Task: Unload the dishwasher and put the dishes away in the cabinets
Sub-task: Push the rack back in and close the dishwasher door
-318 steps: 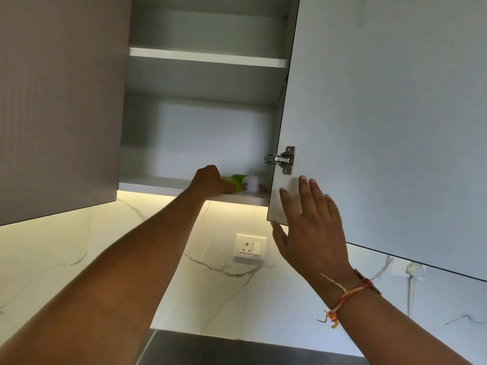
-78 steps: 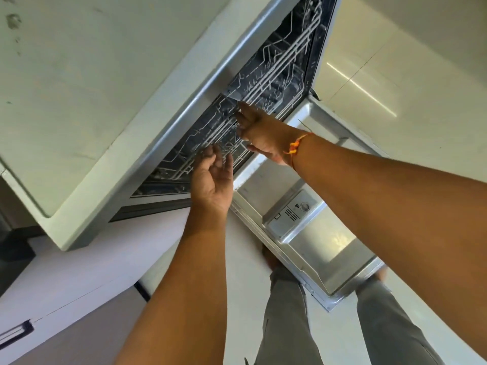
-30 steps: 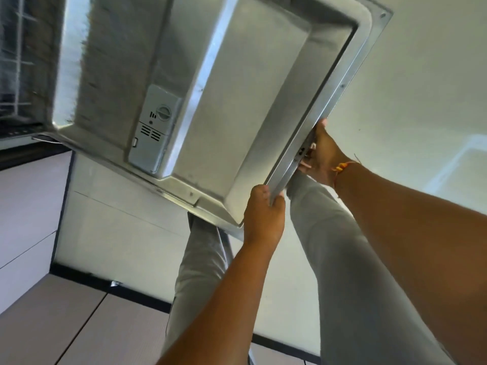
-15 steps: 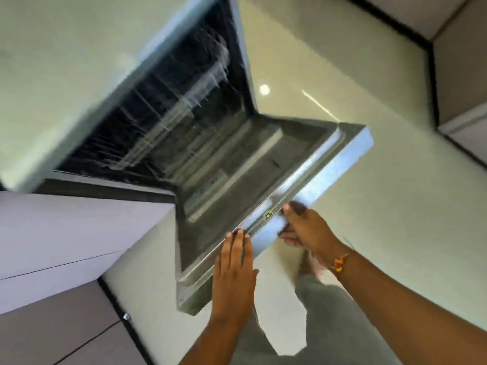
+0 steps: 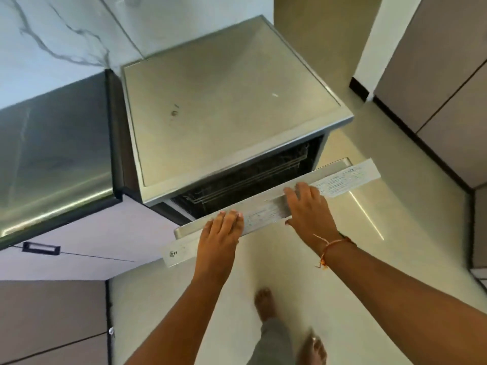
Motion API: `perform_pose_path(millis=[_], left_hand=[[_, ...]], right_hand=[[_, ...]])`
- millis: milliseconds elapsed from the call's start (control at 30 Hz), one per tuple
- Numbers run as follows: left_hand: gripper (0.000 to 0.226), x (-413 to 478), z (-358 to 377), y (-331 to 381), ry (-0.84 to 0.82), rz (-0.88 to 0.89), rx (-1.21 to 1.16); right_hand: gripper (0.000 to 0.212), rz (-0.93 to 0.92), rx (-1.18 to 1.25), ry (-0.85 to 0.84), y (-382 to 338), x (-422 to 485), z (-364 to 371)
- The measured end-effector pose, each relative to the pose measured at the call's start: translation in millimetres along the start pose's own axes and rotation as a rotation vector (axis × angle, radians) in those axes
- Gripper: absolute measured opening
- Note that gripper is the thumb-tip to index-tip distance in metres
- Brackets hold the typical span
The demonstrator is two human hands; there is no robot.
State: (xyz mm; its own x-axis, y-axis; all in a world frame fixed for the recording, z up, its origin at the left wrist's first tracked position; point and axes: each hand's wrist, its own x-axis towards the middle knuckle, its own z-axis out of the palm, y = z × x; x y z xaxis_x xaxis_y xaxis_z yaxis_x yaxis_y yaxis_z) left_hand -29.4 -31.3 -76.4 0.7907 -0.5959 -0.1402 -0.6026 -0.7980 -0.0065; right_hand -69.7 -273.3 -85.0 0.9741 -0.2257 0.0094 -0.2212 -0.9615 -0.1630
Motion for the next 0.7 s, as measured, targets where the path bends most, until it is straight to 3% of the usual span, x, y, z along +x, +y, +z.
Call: perform_pose_path(millis=[100, 200, 300, 500, 700], left_hand=[[0.076, 19, -9, -19, 0.074, 0.034, 0.037], [0.078, 41, -17, -37, 0.122, 0.04, 0.067], [0.096, 62, -26, -50, 0.163, -0.05, 0.032], [0.112, 98, -39, -71, 0.126, -0.178, 0.029], [0.089, 106, -33, -70, 0.205, -0.211, 0.037]], right_hand=[[0.1, -0.13, -0.161, -0.007, 0, 43, -9], [0.114, -0.198, -0.22, 0.012, 0, 78, -18], [0.128, -0.214, -0.212, 0.033, -2, 103, -25], [0.105, -0.345, -0.168, -0.011, 10, 139, -26], [0.088, -0.409, -0.117, 0.129, 20, 149, -13]])
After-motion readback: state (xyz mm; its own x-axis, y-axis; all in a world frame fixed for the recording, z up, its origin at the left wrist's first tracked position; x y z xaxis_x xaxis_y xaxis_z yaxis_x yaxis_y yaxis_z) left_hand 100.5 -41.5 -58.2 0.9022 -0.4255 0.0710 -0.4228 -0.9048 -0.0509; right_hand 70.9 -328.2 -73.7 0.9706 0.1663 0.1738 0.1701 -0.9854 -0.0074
